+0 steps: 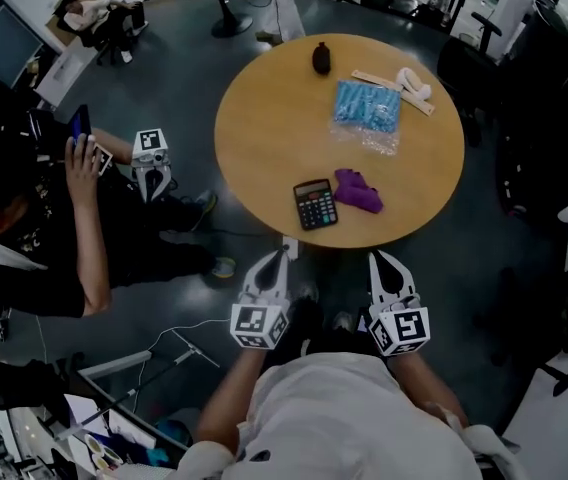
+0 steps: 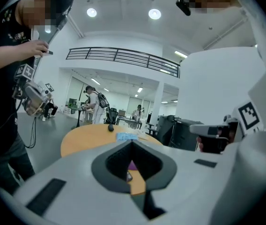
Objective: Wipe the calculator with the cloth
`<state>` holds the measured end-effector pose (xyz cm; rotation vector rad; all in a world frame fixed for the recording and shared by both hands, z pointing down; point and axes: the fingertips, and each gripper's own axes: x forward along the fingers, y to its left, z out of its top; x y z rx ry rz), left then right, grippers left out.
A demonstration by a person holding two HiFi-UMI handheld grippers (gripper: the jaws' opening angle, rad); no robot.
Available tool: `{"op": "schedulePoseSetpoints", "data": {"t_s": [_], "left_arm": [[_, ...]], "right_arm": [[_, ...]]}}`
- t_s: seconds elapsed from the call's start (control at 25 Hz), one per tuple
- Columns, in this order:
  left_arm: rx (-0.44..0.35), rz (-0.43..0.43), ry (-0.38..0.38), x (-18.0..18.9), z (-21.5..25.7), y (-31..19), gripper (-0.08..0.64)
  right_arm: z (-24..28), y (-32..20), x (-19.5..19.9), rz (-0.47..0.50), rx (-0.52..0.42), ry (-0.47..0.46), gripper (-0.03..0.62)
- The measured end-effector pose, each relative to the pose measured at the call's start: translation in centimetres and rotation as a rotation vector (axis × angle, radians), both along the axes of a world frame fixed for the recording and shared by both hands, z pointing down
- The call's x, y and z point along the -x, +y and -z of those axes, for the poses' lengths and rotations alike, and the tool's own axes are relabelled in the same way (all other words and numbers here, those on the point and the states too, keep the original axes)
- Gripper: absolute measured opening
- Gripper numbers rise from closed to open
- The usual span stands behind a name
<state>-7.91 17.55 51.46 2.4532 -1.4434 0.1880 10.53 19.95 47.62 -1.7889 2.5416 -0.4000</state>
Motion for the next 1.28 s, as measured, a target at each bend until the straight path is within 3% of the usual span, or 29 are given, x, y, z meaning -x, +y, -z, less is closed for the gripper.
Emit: {"op": "schedulePoseSetpoints", "data": {"t_s": [0.28, 0.4, 0.6, 0.72, 0.84, 1.04, 1.28], "left_arm": [[0.027, -0.169, -0.018, -1.2, -4.9, -7.7, 0.007], [0.078, -0.230, -0.034, -0.9, -7.9, -11.1, 0.008], [0.221, -0.301, -0.167, 0.4, -14.1, -16.5, 0.012], [0.281, -0.453, -0.241, -0.5, -17.0, -19.1, 0.099], [0.336, -0.574, -0.309, -1.1, -20.3, -21.0, 0.121], [0.491, -0.690, -0.320, -2.1, -24.5, -23.0, 0.127], [0.623, -0.766, -0.272, -4.0, -27.4, -22.3, 0.153]], "right_arm": [[-1.1, -4.8, 0.0, 0.001, 0.004, -0.001, 0.015], [-1.7, -7.3, 0.5, -0.003, 0.021, 0.004, 0.015], [-2.5, -11.2, 1.6, -0.012, 0.063, 0.033, 0.016], [-2.7, -13.1, 1.8, -0.036, 0.078, 0.029, 0.015], [-2.9, -14.0, 2.2, -0.036, 0.097, 0.024, 0.015], [-4.4, -15.6, 2.6, -0.004, 0.142, 0.009, 0.016], [-5.8, -17.4, 1.6, 0.056, 0.182, 0.006, 0.016]]}}
